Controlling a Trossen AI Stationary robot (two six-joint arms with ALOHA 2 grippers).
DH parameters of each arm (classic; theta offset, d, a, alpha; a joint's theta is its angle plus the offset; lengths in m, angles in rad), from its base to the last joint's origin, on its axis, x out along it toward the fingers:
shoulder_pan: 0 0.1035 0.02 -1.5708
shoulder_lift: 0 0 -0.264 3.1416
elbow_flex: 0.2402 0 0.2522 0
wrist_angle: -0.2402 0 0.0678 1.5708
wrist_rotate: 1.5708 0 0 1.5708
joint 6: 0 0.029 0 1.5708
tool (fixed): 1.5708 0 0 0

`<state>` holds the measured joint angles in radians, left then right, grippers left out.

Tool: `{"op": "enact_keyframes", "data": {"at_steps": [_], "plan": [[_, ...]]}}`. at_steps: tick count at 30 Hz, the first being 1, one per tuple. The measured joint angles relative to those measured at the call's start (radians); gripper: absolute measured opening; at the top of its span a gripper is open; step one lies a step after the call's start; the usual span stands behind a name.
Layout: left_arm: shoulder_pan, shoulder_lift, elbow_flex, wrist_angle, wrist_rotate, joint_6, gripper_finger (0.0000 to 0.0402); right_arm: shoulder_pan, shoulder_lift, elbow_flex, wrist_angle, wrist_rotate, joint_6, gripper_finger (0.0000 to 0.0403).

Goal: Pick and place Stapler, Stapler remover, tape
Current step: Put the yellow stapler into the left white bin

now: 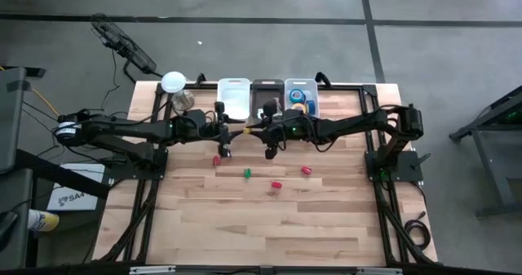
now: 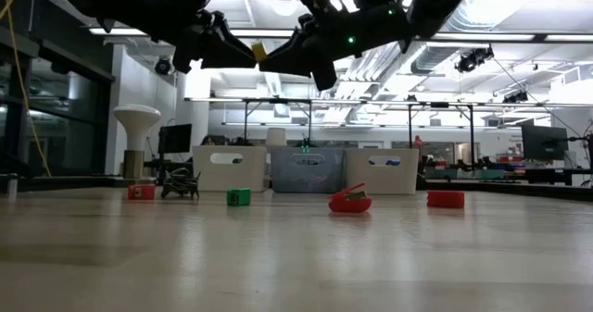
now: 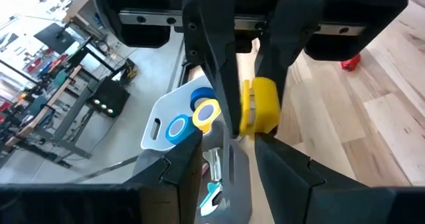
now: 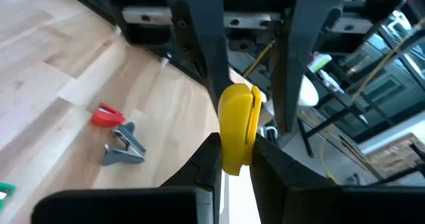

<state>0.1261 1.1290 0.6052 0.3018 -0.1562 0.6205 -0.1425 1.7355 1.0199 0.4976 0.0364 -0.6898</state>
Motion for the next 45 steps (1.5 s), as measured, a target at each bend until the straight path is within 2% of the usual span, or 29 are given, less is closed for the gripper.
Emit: {"op": "enact_keyframes", "data": {"at_steps": [8,20,45], "plan": [[-0.002,0.000,0.002,0.000,0.021,-0.001,0.0138,-0.002,0.002,0.000,-0.005,0.079,-0.008,0.0045],[-0.002,0.000,0.002,0.030,0.020,0.000,0.0138,-0.003,0.002,0.000,0.026,-0.017,-0.018,0.0045],[-0.002,0.000,0.002,0.063,0.051,0.003,0.0138,-0.003,0.002,0.000,0.054,-0.026,-0.010,0.0045]]}}
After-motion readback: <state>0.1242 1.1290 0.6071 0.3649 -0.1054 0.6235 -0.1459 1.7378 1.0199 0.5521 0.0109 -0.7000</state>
